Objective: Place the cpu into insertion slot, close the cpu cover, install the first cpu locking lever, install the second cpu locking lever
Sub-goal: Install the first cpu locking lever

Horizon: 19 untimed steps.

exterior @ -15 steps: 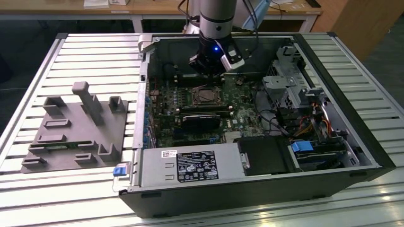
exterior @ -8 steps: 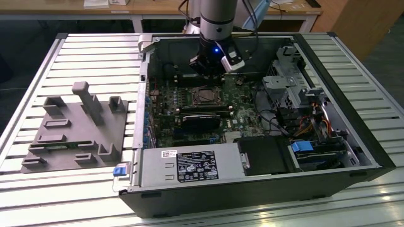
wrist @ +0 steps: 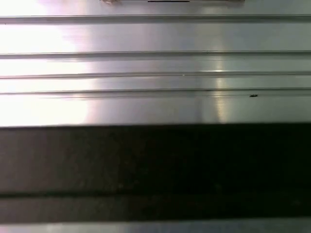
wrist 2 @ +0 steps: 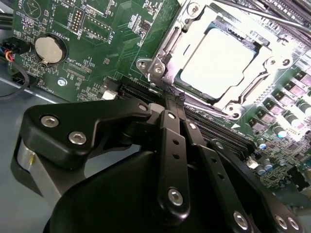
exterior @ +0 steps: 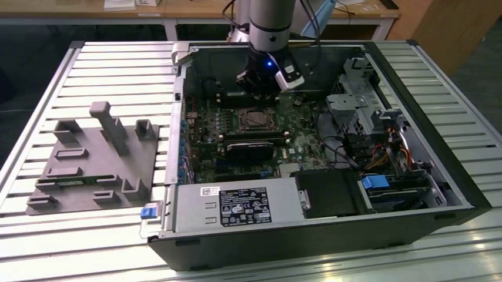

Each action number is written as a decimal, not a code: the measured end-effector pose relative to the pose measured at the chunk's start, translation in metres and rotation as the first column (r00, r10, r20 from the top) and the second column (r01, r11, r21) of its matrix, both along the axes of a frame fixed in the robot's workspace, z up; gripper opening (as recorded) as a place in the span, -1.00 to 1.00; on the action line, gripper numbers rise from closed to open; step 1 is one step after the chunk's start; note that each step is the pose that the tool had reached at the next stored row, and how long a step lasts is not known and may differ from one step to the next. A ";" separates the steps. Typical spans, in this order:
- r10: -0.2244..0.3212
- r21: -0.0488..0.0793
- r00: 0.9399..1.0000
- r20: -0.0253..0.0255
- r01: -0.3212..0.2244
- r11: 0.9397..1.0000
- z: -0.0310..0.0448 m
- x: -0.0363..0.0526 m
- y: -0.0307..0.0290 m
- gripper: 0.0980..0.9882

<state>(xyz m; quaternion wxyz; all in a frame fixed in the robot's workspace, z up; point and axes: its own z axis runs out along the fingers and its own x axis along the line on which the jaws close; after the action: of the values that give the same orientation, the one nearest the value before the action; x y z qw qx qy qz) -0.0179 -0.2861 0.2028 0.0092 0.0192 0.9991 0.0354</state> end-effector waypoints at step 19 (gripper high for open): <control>0.000 -0.055 1.000 -0.001 0.000 0.998 -0.0050 0.0014 0.0027 -0.96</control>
<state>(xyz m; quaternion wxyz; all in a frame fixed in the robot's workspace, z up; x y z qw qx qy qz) -0.0165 -0.2834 0.1978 0.0093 0.0189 0.9997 0.0077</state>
